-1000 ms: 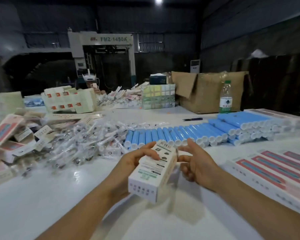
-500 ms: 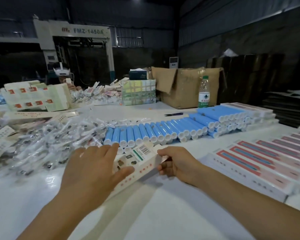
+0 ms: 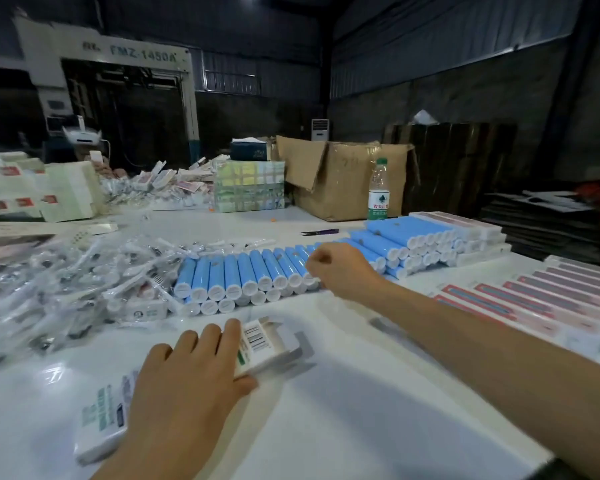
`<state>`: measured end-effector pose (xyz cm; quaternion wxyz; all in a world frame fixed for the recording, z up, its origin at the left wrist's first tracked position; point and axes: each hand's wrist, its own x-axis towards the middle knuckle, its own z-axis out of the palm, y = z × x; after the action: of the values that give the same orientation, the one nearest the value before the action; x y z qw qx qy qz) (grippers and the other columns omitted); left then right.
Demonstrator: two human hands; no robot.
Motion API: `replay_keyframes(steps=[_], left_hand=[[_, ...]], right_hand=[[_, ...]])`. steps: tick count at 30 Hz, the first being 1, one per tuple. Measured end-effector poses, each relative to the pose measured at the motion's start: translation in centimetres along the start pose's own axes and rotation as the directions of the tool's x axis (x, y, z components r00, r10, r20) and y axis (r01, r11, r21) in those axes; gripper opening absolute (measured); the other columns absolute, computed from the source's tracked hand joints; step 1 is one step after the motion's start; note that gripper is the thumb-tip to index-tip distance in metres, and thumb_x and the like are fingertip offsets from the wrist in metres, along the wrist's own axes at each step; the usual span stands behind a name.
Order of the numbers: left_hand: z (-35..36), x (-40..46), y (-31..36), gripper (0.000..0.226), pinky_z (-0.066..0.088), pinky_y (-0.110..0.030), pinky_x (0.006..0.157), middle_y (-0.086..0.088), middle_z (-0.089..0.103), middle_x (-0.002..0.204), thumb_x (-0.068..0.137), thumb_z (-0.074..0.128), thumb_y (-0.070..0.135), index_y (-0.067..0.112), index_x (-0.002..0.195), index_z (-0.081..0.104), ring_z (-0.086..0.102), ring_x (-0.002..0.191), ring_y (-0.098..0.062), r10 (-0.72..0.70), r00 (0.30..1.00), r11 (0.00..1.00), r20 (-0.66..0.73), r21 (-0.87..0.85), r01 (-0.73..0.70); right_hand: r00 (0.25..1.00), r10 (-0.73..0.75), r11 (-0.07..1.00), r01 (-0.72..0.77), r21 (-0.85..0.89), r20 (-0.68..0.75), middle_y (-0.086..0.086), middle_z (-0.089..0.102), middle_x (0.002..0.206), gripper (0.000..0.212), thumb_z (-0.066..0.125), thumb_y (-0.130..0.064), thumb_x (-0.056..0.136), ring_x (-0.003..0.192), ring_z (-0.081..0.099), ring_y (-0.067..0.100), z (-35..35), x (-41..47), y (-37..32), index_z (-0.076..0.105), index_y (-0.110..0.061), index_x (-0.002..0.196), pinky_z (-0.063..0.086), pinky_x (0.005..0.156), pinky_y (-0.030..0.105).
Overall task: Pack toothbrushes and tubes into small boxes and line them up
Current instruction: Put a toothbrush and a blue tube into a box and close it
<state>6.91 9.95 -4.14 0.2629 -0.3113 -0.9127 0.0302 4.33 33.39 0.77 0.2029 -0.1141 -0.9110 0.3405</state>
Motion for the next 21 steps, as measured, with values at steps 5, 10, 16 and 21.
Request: replay_keyframes(steps=[5,10,16,21], left_hand=[[1.0,0.5,1.1,0.080,0.045,-0.036,0.039,-0.011,0.062,0.061,0.031,0.091,0.052,-0.003,0.086,0.073,0.058,0.046,-0.029,-0.005,0.998,0.997,-0.064,-0.073,0.000],[1.2,1.1,0.9,0.077,0.044,-0.039,0.041,-0.011,0.061,0.063,0.036,0.089,0.053,-0.001,0.088,0.072,0.057,0.049,-0.030,-0.023,0.997,0.997,-0.071,-0.074,0.018],[1.7,1.4,0.6,0.076,0.049,-0.045,0.049,-0.013,0.065,0.073,0.042,0.088,0.051,-0.001,0.095,0.072,0.061,0.057,-0.032,-0.071,0.994,0.996,-0.084,-0.066,0.066],[1.7,1.4,0.2,0.075,0.049,-0.043,0.047,-0.010,0.065,0.072,0.045,0.085,0.055,0.001,0.095,0.072,0.060,0.057,-0.029,-0.023,0.999,0.997,-0.043,-0.079,0.019]], right_hand=[[0.994,-0.086,0.753,0.023,-0.657,-0.063,0.017,0.059,0.098,0.018,0.042,-0.006,0.092,0.096,0.058,0.032,-3.9,7.7,3.5,0.060,-0.003,0.096,0.036,0.066,0.029],[0.984,0.143,0.465,-0.164,-0.870,-0.109,0.015,0.052,0.124,0.030,0.045,-0.011,0.091,0.112,0.050,0.032,-3.1,11.9,8.4,0.056,-0.009,0.118,0.044,0.086,0.038],[0.965,0.242,0.534,-0.215,-0.818,-0.096,0.007,0.062,0.108,0.017,0.053,-0.013,0.083,0.086,0.054,0.026,-3.4,15.2,9.3,0.060,-0.012,0.099,0.040,0.067,0.035],[0.949,0.316,0.581,-0.203,-0.788,-0.011,0.005,0.056,0.086,0.008,0.058,-0.016,0.079,0.078,0.051,0.022,-3.5,15.4,8.0,0.052,-0.010,0.081,0.040,0.066,0.033]])
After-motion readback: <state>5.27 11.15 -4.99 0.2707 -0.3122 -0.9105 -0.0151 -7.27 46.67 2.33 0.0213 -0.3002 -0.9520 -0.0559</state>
